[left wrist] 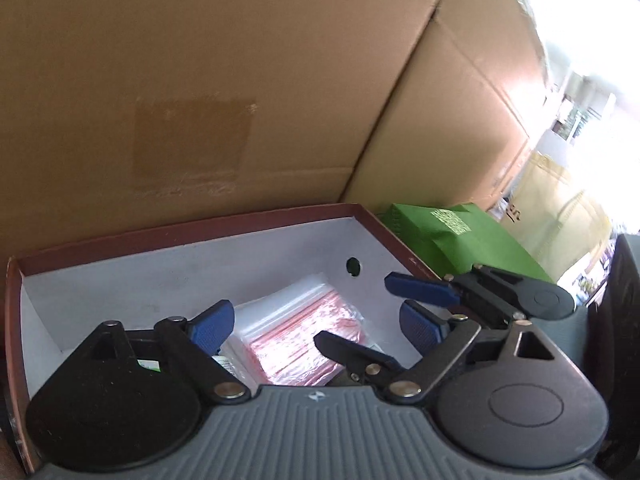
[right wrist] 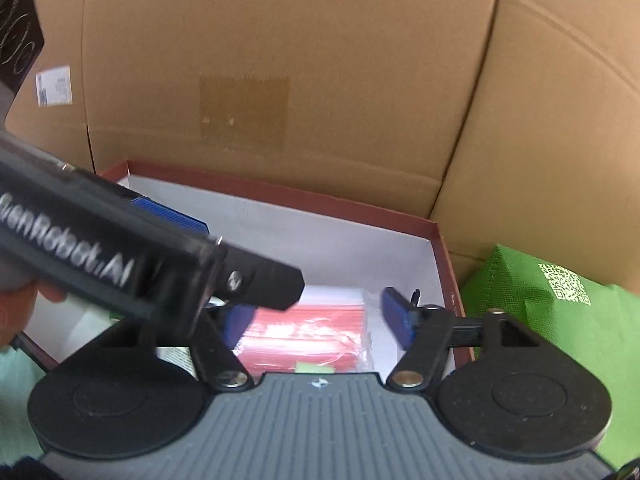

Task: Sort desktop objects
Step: 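Carry the pink straw bag into the shoebox and open the right gripper, then withdraw the right gripper from the shoebox toward the white marker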

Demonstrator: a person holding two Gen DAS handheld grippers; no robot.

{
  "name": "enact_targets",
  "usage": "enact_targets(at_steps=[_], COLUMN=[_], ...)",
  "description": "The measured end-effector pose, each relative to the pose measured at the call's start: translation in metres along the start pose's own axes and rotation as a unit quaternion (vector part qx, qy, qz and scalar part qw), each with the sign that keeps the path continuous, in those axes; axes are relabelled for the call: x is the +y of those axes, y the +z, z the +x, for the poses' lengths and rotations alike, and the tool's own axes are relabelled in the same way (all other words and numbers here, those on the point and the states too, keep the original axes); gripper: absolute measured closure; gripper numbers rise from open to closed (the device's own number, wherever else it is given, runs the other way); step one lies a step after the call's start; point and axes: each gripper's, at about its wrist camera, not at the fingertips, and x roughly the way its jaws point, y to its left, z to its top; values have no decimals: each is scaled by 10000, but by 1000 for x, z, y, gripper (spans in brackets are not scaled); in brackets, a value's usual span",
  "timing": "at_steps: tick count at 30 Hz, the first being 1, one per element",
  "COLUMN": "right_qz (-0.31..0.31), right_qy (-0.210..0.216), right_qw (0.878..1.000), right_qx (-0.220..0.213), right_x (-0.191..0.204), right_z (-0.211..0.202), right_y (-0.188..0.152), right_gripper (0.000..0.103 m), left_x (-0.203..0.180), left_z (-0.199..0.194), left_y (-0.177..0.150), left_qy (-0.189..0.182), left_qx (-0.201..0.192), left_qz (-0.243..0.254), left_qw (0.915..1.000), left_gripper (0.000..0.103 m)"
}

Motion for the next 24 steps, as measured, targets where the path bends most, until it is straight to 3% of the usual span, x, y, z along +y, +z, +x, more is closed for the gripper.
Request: enact_targets(at_steps=[1, 10, 18, 24], right_qz=[-4, -96, 457, 515], right_qy=[-47, -221, -347, -238], right_qw=[10000, 9992, 9967, 9969], right_qx=[-47, -308, -572, -554], right_x=[1, 19, 46, 88], right_z=[-3, -36, -96, -136], right_y=[0, 5, -11, -35], right_gripper=[19, 16, 13, 10], left_x=[-2, -11, -29, -42], left_z=[-2, -22, -88, -129], left_y=[0, -9, -37, -78], left_qy=[12, 73, 200, 272], left_qx=[0, -81, -435, -366], left_qz=[59, 124, 476, 526], left_qw=[10000, 9999, 9977, 9976], left_gripper=[9, 9, 9, 9])
